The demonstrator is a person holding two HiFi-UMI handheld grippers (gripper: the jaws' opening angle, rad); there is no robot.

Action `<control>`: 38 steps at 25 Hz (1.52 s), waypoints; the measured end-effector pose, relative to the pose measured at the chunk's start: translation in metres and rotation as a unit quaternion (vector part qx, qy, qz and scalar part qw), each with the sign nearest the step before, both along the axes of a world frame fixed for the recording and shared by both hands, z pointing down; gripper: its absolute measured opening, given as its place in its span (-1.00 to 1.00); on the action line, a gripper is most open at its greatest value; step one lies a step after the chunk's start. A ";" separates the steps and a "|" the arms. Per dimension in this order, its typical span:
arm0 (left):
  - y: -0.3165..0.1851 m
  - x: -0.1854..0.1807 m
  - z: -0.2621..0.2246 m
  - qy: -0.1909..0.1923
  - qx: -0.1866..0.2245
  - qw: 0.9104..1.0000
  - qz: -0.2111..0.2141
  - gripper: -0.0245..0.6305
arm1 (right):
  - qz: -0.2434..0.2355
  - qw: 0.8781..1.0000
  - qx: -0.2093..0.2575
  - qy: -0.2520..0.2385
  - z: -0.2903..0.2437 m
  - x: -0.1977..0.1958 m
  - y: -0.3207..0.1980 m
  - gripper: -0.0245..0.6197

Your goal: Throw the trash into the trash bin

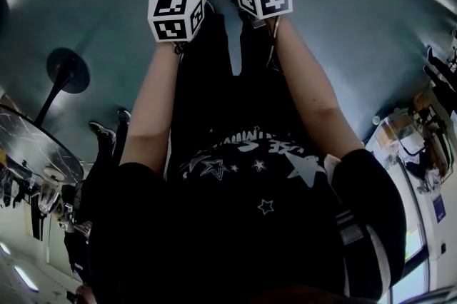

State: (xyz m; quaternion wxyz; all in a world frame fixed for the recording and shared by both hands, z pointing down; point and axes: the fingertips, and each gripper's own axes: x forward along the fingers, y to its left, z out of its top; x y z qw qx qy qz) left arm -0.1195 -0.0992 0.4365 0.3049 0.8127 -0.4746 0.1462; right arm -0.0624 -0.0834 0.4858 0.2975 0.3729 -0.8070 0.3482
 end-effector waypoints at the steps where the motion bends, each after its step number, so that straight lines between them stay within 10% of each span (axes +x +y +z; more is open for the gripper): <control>1: -0.001 0.003 -0.002 0.001 -0.002 1.000 0.002 -0.89 | 0.009 1.000 -0.001 -0.001 -0.003 0.006 0.000 -0.90; 38: 0.109 0.070 -0.128 -0.040 0.103 0.987 -0.113 -0.89 | -0.097 0.987 0.116 -0.052 -0.135 0.124 0.081 -0.90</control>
